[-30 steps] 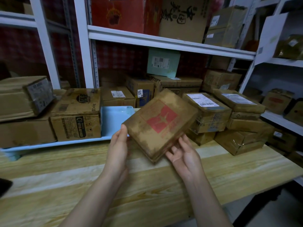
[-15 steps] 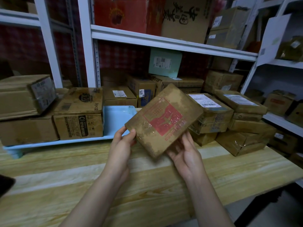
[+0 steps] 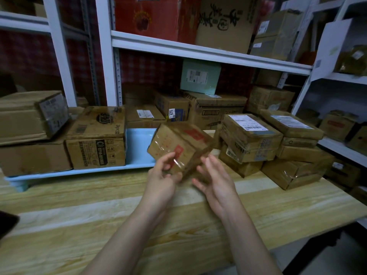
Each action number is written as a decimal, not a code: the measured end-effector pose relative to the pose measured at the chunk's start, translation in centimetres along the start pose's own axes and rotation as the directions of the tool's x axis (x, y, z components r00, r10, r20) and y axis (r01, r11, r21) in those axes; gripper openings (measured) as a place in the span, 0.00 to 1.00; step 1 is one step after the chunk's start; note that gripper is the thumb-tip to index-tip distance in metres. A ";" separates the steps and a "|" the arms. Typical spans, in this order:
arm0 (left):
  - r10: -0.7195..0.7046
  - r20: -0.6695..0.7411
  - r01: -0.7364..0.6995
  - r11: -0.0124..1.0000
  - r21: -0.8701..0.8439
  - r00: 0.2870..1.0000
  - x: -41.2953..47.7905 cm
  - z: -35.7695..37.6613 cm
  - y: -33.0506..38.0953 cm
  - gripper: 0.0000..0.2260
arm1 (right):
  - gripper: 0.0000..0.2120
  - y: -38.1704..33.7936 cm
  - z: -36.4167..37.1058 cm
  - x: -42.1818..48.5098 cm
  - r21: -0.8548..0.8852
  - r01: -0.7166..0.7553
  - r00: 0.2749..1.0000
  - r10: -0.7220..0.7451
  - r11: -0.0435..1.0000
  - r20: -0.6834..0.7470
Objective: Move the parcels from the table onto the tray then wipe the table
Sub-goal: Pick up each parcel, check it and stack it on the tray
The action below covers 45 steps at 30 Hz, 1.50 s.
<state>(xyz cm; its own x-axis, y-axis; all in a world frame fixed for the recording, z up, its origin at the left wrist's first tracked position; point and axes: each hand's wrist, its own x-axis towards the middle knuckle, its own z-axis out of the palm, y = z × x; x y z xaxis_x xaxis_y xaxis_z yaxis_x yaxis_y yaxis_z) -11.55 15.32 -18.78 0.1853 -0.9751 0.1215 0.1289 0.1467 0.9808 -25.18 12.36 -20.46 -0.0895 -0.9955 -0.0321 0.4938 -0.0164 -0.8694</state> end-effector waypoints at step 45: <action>0.266 -0.062 -0.247 0.943 0.221 0.962 1.4 -1.8 2.8 0.30 | 0.22 -2.1 -0.3 1.8 0.118 -0.042 0.999 0.042 0.992 0.000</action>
<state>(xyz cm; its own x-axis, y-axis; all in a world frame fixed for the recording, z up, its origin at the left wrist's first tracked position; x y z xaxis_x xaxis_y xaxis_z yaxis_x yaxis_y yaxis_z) -9.22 14.67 -16.13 0.2725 -0.8887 0.3687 -0.1398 0.3426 0.9290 -26.65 10.65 -18.89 -0.0688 -0.9952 -0.0691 0.5956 0.0146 -0.8032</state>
